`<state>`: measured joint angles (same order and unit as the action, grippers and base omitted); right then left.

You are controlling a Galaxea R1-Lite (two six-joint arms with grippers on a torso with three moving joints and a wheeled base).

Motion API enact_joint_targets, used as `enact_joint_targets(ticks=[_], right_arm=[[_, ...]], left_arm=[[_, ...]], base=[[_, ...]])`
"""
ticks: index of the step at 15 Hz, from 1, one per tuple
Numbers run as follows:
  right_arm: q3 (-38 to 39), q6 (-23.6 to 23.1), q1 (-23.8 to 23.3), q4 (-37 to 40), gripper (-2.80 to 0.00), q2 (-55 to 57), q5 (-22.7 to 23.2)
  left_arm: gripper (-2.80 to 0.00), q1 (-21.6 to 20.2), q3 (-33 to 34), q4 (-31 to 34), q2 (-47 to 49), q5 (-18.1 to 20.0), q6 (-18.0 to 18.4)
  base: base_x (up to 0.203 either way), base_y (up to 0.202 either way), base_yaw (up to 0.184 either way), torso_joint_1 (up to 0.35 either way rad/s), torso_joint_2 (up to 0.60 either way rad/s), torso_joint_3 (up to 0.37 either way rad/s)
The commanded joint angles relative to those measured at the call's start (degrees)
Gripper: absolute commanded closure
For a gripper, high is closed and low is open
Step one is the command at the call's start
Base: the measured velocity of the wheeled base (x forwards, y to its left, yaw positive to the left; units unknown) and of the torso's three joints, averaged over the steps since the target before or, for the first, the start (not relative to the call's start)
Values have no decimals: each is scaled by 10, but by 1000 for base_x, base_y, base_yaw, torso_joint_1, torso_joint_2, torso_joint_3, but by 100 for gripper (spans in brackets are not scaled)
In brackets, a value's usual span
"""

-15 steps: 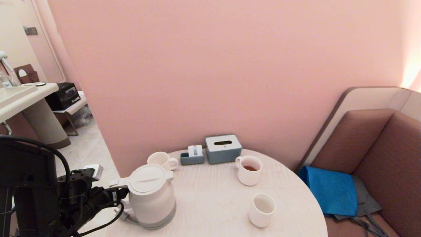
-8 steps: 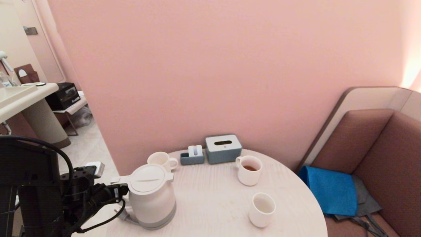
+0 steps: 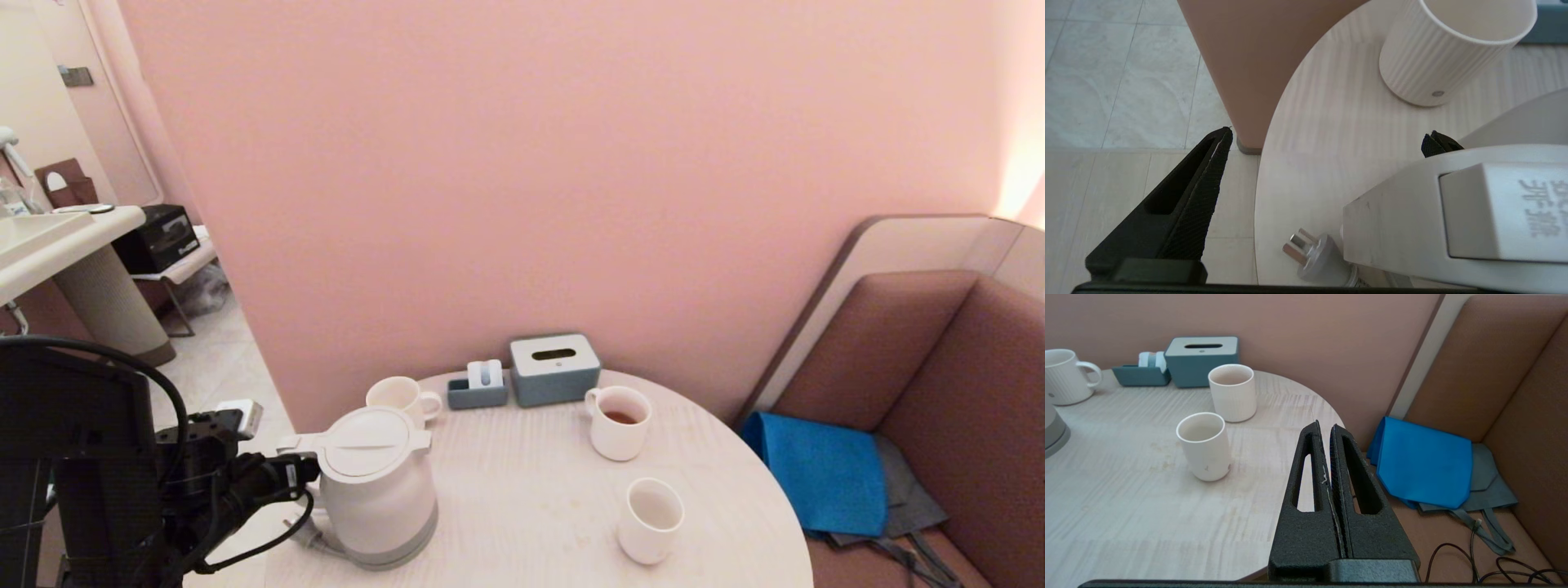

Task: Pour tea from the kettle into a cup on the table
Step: Pick up the kettle

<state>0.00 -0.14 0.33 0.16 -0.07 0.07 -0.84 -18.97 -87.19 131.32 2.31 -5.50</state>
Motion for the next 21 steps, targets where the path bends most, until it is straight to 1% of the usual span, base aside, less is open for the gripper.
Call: enact_joint_targets(ticks=[1, 2, 16, 19, 21], right_arm=[[0, 0, 0, 0, 0, 1, 0], [0, 0, 0, 0, 0, 1, 0], [0, 0, 0, 0, 0, 1, 0], [0, 0, 0, 0, 0, 1, 0], [0, 0, 0, 0, 0, 1, 0]], left_arm=[[-206, 0, -10, -28, 0, -2, -2], [0, 0, -12, -28, -1, -2, -2], [0, 1, -12, -28, -3, -2, -3], [0, 20, -12, -28, -29, -6, -2], [0, 34, -17, -28, -50, -27, -1]], base=[[0, 0, 0, 0, 0, 0], [0, 0, 0, 0, 0, 0], [0, 0, 0, 0, 0, 0], [0, 0, 0, 0, 0, 0], [0, 0, 0, 0, 0, 0]])
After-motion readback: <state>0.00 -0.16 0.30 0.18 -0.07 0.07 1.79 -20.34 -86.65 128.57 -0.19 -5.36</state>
